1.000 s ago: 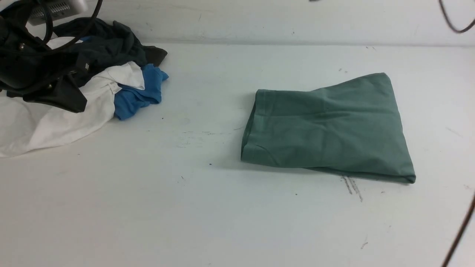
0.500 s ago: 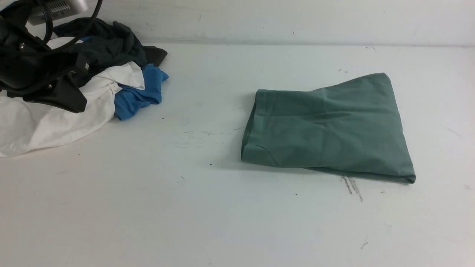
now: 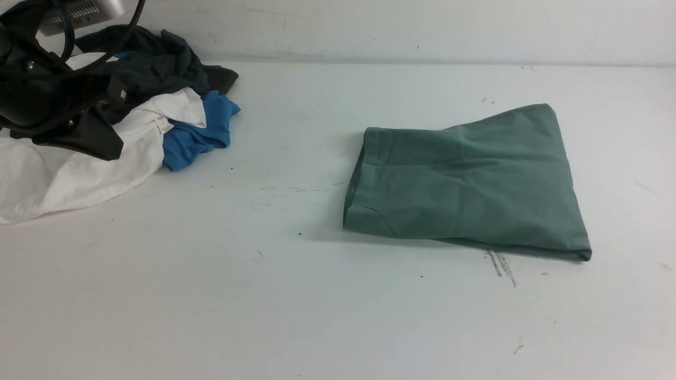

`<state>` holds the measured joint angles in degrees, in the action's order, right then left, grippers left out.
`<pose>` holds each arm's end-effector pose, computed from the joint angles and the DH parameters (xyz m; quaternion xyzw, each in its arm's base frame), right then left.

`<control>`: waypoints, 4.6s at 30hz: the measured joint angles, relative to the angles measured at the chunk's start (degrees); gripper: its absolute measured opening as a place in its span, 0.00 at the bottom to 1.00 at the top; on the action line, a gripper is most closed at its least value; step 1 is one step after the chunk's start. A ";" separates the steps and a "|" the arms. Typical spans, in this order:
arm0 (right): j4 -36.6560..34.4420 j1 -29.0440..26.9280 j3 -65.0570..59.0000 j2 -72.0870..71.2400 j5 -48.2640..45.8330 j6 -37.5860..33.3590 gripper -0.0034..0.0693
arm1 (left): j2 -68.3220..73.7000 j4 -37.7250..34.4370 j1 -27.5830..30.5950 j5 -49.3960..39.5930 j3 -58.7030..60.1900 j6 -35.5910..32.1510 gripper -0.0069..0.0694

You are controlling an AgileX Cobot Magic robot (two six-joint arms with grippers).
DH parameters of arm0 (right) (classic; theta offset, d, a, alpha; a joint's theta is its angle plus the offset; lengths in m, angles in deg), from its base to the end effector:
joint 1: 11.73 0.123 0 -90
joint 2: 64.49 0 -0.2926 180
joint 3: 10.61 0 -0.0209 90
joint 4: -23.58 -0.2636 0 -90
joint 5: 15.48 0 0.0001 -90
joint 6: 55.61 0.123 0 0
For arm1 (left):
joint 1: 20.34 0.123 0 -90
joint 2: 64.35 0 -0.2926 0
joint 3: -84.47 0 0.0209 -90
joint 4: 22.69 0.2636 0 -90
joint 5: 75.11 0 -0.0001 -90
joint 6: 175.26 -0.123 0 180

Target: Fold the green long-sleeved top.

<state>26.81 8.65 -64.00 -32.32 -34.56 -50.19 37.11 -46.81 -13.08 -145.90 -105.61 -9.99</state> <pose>0.1250 0.0440 0.2889 -0.1183 0.7824 0.1134 0.6008 0.3631 -0.0016 0.3173 0.0257 0.9665 -0.1729 0.1880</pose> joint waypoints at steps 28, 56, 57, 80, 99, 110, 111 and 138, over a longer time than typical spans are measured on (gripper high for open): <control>2.52 -0.15 -5.42 -2.77 1.44 0.07 0.03 | 0.00 0.20 0.00 0.00 0.00 0.00 0.09; 2.52 -22.00 -25.45 -25.19 -1.24 0.14 0.03 | -10.29 5.11 0.00 0.18 6.47 -0.06 0.09; 2.52 -22.00 -25.45 -25.19 -1.24 0.14 0.03 | -13.35 5.64 0.00 0.18 8.60 -0.06 0.09; 2.52 -22.00 -25.45 -25.19 -1.29 0.14 0.03 | -79.68 -0.18 0.00 35.14 69.28 -0.06 0.09; 2.46 -22.00 -25.45 -25.19 -1.29 0.85 0.03 | -92.37 9.58 -0.18 39.56 76.07 -1.62 0.09; 2.46 -22.00 -25.45 -25.19 -1.42 1.09 0.03 | -94.49 25.92 -11.52 48.23 88.37 15.76 0.09; 2.46 -22.00 -25.45 -25.19 -1.42 1.09 0.03 | -94.49 26.05 -12.63 48.32 88.44 15.87 0.09; 2.46 -22.00 -25.45 -25.19 -1.53 1.09 0.03 | -94.49 22.21 -7.49 48.72 88.52 11.95 0.09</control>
<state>29.27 -13.35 -89.46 -57.51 -36.09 -49.10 -57.37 -24.59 -20.56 -97.18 -17.08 1.96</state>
